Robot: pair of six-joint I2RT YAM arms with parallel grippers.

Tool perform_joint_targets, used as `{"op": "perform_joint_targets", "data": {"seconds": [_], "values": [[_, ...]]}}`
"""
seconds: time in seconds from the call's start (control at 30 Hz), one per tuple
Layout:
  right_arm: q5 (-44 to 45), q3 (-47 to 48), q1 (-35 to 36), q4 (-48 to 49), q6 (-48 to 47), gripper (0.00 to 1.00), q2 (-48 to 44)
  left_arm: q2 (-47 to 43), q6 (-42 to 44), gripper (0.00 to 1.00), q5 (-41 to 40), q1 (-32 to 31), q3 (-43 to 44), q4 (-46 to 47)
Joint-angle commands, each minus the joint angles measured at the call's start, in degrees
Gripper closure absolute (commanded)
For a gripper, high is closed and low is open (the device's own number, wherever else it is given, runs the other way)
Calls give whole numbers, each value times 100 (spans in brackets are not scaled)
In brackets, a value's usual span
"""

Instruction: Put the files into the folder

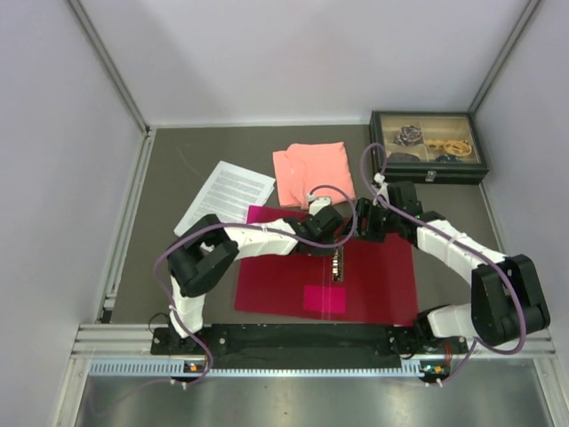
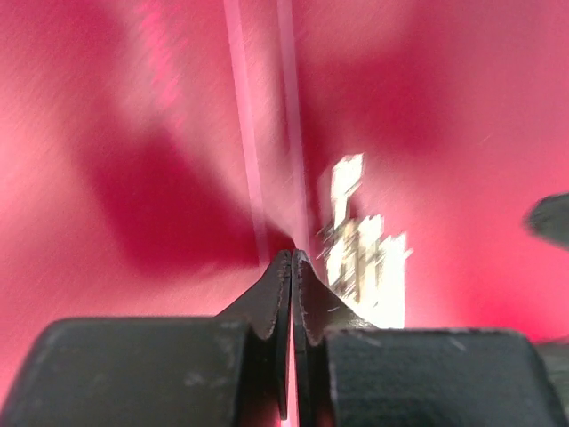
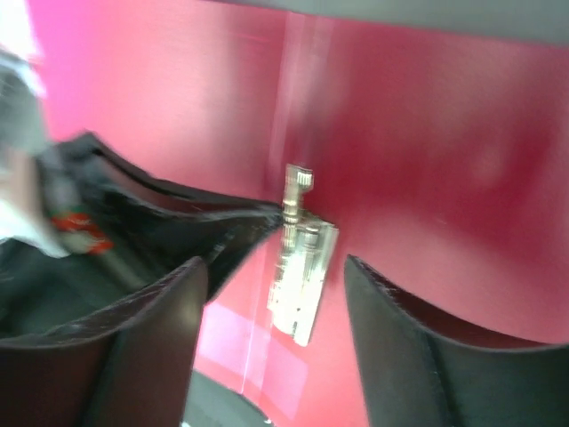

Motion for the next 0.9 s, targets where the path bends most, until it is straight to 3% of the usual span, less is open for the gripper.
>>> {"op": "perform_joint_targets", "data": {"seconds": [0.0,0.13,0.17,0.33,0.5,0.7,0.87], "values": [[-873,507,-18,474,-74,46,371,-763,74,95,-114,28,-337,-358],[-1189,674,78,739,-117,67,873,-1712,197,84,-185,168,-767,-489],[-1321,762,104,774,-126,69,987,-1879,232,82,-202,212,-846,-525],[-1393,1131,157,783,-302,69,1682,-3039,293,70,-194,494,-1584,-648],[-1472,1334,157,766,-390,71,2086,-4303,267,67,-159,845,-2366,-762],[-1472,1246,166,871,-443,72,2403,-5552,293,64,-203,1328,-2605,-1447],[-1376,1368,175,845,-539,72,2649,-5985,443,61,-141,1645,-2386,-1869]]}}
